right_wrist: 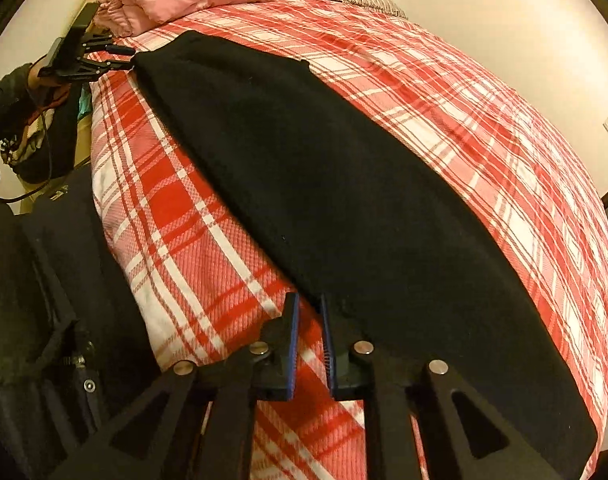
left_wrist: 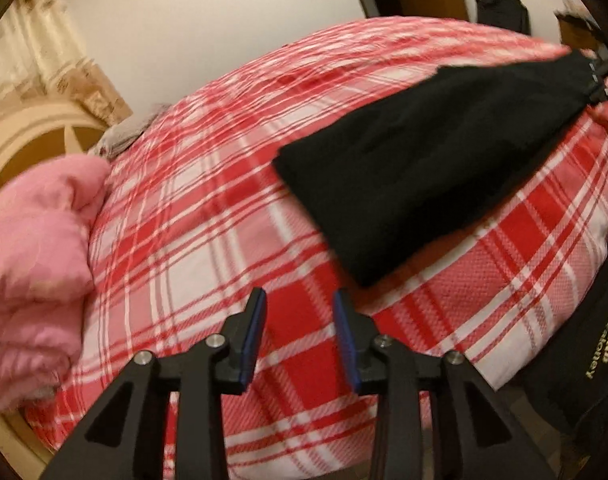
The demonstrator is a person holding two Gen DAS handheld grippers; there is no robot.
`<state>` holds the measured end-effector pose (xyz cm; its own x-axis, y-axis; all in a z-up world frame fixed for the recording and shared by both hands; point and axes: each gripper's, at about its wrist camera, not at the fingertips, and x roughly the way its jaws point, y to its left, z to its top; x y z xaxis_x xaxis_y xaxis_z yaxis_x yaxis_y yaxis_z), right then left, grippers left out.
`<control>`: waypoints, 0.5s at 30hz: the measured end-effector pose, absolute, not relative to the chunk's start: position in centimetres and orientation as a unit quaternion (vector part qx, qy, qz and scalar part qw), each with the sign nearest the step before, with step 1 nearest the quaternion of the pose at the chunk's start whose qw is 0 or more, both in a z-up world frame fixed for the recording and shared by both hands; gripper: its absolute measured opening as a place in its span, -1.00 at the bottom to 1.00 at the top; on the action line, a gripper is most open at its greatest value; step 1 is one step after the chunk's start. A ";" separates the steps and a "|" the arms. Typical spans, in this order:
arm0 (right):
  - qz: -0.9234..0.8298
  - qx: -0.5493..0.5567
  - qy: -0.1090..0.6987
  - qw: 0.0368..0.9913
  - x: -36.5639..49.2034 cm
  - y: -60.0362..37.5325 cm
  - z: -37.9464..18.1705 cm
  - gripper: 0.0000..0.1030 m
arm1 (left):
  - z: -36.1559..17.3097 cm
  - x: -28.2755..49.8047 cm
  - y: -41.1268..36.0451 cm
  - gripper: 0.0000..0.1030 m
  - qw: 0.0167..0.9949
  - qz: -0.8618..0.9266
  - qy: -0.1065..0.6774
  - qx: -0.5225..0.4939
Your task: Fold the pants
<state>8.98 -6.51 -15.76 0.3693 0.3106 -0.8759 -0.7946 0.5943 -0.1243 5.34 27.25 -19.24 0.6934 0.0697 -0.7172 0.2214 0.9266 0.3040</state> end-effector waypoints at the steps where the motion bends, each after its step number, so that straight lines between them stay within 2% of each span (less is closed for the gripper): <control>1: 0.354 -0.275 0.432 0.783 9.0 -6.7 -15.5 -0.72 | -18.8 5.3 28.0 -0.26 0.908 -0.042 0.387 0.153; 2: 0.354 -0.270 0.429 0.786 9.0 -6.8 -15.2 -0.69 | -18.5 5.3 28.6 -0.26 0.914 -0.044 0.384 0.126; 4: 0.356 -0.256 0.425 0.792 9.5 -7.0 -14.7 -0.43 | -17.7 5.5 29.2 -0.26 0.924 -0.044 0.368 0.089; 6: 0.358 -0.237 0.424 0.797 9.9 -7.0 -14.2 -0.28 | -16.9 6.2 29.3 -0.26 0.932 -0.045 0.357 0.053; 10: 0.351 -0.232 0.416 0.806 10.3 -6.2 -13.7 -0.27 | -16.5 9.1 28.5 -0.26 0.933 -0.067 0.353 -0.004; 15: 0.355 -0.230 0.409 0.809 9.9 -5.5 -13.6 -0.27 | -18.1 13.3 27.2 -0.26 0.922 -0.042 0.385 -0.012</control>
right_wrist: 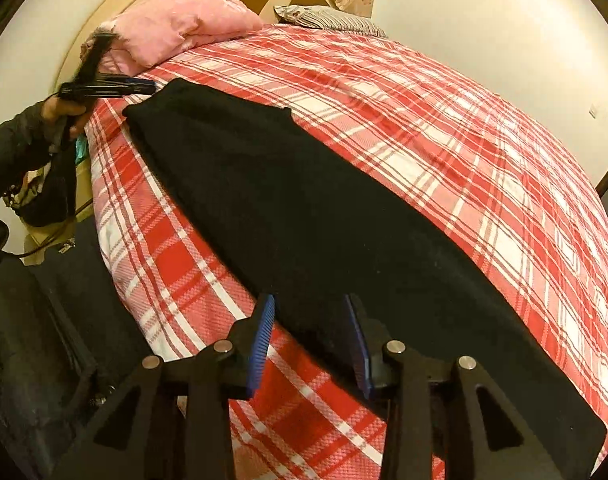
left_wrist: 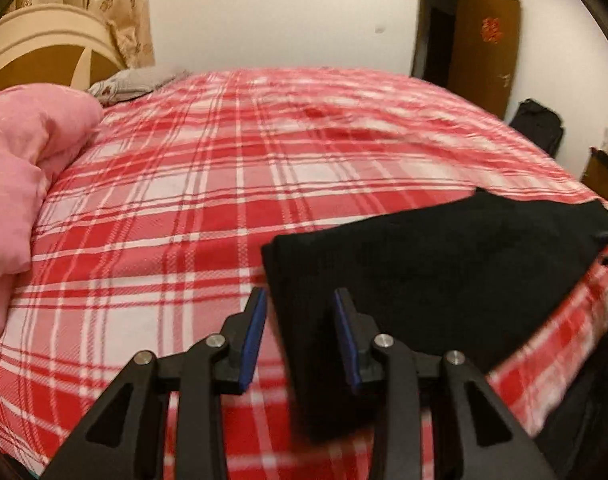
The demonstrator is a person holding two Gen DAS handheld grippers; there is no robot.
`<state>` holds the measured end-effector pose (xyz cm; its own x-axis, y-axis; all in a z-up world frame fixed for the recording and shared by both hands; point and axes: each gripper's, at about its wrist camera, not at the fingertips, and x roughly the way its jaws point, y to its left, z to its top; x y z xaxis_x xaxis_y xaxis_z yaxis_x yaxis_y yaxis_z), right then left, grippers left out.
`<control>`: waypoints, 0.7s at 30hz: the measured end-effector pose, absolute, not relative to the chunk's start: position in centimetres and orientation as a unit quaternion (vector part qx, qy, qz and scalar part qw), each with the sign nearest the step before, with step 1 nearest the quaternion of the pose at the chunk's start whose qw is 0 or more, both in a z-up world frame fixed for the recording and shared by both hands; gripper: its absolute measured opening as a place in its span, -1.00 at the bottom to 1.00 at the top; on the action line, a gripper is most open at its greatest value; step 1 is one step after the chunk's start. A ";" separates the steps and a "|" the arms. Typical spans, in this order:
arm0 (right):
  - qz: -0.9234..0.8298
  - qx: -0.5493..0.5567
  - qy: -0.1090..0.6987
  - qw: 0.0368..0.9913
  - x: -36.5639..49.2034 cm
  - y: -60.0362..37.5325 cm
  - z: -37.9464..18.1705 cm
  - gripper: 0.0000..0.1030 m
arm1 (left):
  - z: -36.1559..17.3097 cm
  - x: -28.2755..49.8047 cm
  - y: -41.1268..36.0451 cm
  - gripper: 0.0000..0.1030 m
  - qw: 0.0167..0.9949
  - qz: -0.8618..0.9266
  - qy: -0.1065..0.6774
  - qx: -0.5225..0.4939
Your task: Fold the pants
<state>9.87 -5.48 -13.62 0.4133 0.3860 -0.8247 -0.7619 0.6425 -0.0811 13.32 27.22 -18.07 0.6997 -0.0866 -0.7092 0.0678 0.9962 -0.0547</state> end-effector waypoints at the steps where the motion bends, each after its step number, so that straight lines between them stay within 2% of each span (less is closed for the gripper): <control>1: 0.355 -0.229 0.410 0.808 9.8 -5.5 -13.7 -0.27 | -18.5 13.9 27.2 -0.26 0.919 -0.040 0.392 -0.018; 5: 0.344 -0.234 0.422 0.805 9.8 -5.9 -14.6 -0.26 | -18.8 14.5 27.4 -0.19 0.919 -0.024 0.391 -0.040; 8: 0.339 -0.223 0.432 0.805 10.2 -6.7 -15.0 -0.26 | -17.9 13.9 27.1 -0.23 0.922 -0.018 0.387 -0.030; 12: 0.330 -0.210 0.436 0.810 10.9 -7.6 -14.8 -0.26 | -14.2 11.8 25.2 -0.23 0.944 -0.025 0.329 -0.007; 14: 0.314 -0.210 0.438 0.816 11.2 -8.1 -14.8 -0.26 | -13.2 11.1 23.7 -0.13 0.949 -0.052 0.311 -0.010; 21: 0.224 -0.149 0.439 0.857 11.7 -14.8 -13.0 -0.26 | -14.6 11.7 17.9 -0.11 0.936 -0.126 0.329 0.003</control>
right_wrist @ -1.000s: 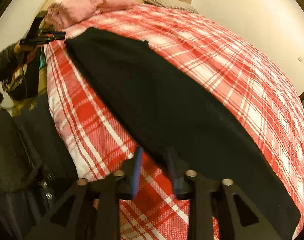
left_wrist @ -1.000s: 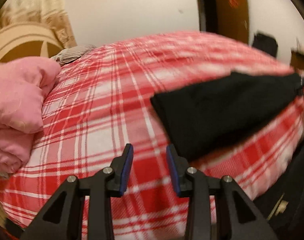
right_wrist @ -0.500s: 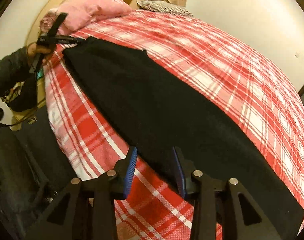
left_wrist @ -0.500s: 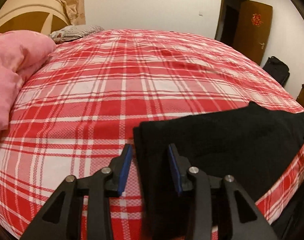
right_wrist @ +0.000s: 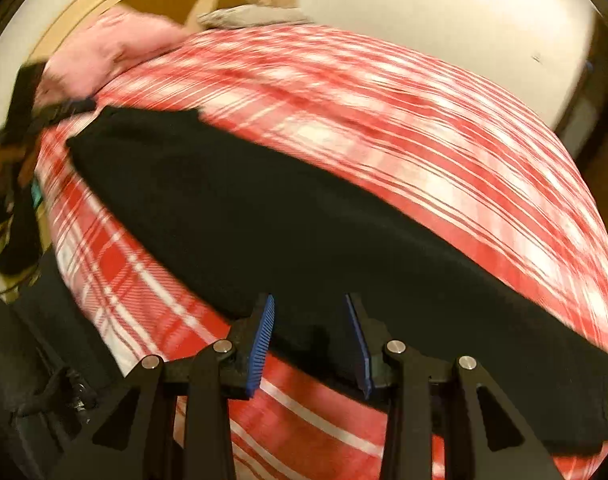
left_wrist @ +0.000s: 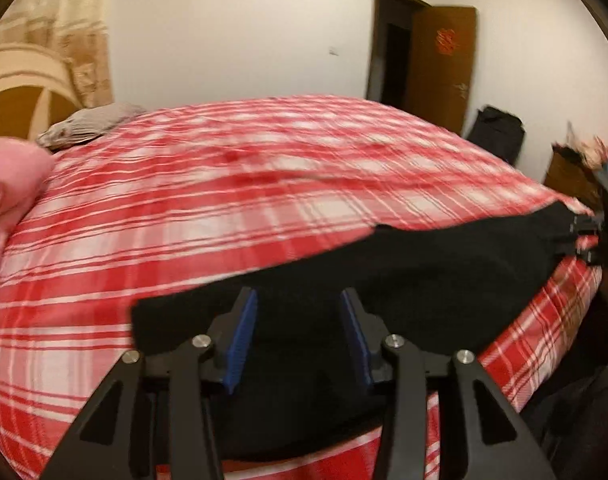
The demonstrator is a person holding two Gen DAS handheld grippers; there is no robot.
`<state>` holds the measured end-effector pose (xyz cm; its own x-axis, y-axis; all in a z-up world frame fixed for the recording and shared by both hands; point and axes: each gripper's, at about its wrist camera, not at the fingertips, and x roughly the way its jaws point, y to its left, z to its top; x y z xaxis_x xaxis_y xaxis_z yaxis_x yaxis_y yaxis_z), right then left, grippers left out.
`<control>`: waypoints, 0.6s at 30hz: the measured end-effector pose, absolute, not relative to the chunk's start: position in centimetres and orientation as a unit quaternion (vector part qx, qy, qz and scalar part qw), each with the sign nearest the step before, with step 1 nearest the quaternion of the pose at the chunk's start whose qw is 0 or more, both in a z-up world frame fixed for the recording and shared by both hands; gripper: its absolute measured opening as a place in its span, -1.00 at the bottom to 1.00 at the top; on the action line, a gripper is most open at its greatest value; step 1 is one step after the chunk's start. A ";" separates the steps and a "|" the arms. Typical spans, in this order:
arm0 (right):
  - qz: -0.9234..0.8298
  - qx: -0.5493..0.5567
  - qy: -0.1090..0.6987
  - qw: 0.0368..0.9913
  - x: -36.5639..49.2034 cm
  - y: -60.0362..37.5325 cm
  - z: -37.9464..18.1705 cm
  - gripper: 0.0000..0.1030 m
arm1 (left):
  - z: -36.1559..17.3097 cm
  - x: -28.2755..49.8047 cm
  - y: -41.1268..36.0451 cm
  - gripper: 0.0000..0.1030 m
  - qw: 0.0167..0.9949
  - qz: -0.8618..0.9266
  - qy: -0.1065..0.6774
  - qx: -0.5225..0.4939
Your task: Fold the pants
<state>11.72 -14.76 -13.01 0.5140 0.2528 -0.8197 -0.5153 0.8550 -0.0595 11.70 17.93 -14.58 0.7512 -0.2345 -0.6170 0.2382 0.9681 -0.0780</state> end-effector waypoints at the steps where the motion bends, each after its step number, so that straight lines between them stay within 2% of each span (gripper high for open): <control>1: 0.206 -0.139 0.438 0.864 11.7 -16.4 -12.6 -0.26 | -14.7 11.9 17.2 -0.11 0.932 -0.139 0.334 0.000; 10: -0.027 0.083 0.418 0.904 9.0 -36.8 -8.1 -0.26 | -14.7 12.1 8.9 -0.11 0.906 -0.241 0.347 0.043; 18: -0.066 0.174 0.397 0.899 7.8 -41.5 -8.5 -0.26 | -12.8 11.6 -2.4 -0.12 0.867 -0.359 0.326 0.112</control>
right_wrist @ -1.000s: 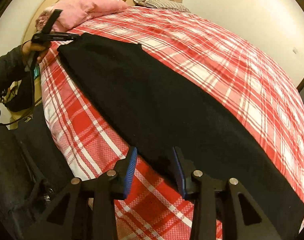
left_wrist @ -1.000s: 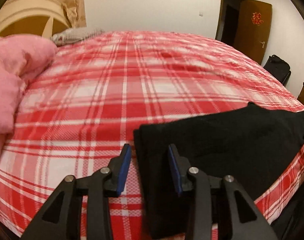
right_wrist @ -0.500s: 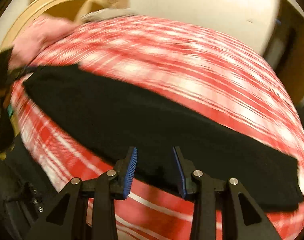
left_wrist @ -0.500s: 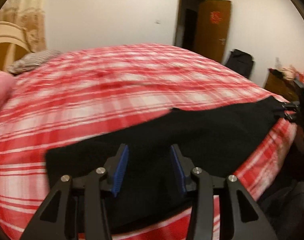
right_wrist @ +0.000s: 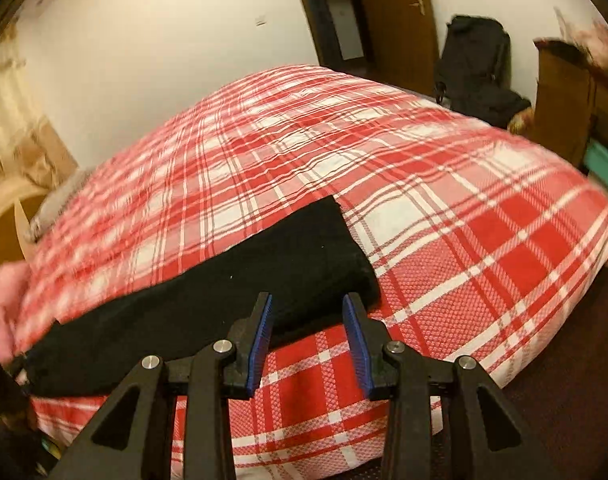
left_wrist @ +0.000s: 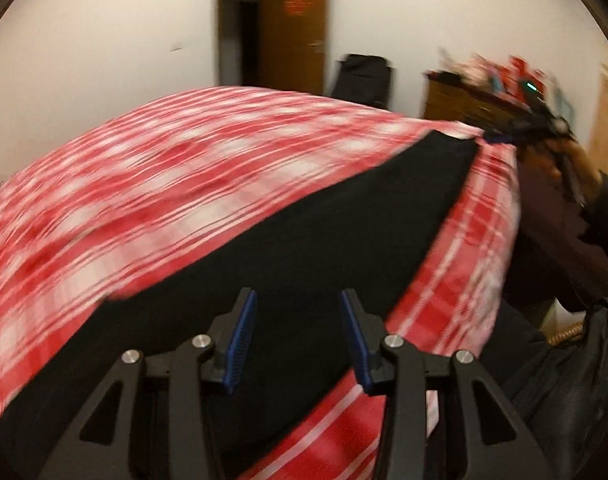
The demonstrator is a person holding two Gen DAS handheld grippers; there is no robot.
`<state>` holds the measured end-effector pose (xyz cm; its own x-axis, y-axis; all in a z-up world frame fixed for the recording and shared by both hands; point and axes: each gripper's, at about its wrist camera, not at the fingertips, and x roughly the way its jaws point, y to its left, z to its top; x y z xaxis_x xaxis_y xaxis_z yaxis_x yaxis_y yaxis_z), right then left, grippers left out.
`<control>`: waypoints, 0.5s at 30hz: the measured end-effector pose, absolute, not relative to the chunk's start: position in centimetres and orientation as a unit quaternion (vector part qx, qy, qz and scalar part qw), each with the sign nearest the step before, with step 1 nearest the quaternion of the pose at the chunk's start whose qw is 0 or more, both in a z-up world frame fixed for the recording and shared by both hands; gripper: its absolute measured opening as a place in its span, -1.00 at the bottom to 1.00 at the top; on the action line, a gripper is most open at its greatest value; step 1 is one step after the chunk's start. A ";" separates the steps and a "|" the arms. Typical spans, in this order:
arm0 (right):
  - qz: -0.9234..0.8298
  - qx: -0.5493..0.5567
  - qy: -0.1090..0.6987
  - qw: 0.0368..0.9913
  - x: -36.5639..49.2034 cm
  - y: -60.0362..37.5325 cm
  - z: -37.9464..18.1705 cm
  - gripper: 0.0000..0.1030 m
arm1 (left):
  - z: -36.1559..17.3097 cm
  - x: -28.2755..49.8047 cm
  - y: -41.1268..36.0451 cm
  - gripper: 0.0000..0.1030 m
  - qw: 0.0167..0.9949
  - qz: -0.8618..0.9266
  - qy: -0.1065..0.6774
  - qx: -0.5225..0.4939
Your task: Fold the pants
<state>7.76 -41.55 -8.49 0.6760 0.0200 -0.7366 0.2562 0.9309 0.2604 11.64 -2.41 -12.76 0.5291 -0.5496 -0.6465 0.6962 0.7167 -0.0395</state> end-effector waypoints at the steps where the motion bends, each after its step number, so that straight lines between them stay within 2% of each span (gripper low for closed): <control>1: -0.065 0.178 0.396 0.899 7.6 -41.6 -8.8 -0.26 | -12.7 11.4 -4.2 -0.12 0.858 -0.378 0.325 0.123; 4: -0.062 0.199 0.391 0.897 8.2 -42.0 -9.2 -0.26 | -12.9 11.3 -7.9 -0.15 0.842 -0.405 0.320 0.157; 7: -0.060 0.216 0.381 0.897 8.5 -42.4 -9.9 -0.26 | -13.6 11.2 -10.9 -0.31 0.824 -0.421 0.327 0.191; 15: -0.044 0.223 0.364 0.903 8.9 -42.6 -10.4 -0.26 | -15.4 11.7 -14.9 -0.32 0.799 -0.427 0.353 0.233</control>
<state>8.87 -42.62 -10.36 0.7317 0.0826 -0.6766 0.2420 0.8965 0.3711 11.66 -14.86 -15.41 0.3851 -0.5180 -0.7638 0.8477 0.5257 0.0709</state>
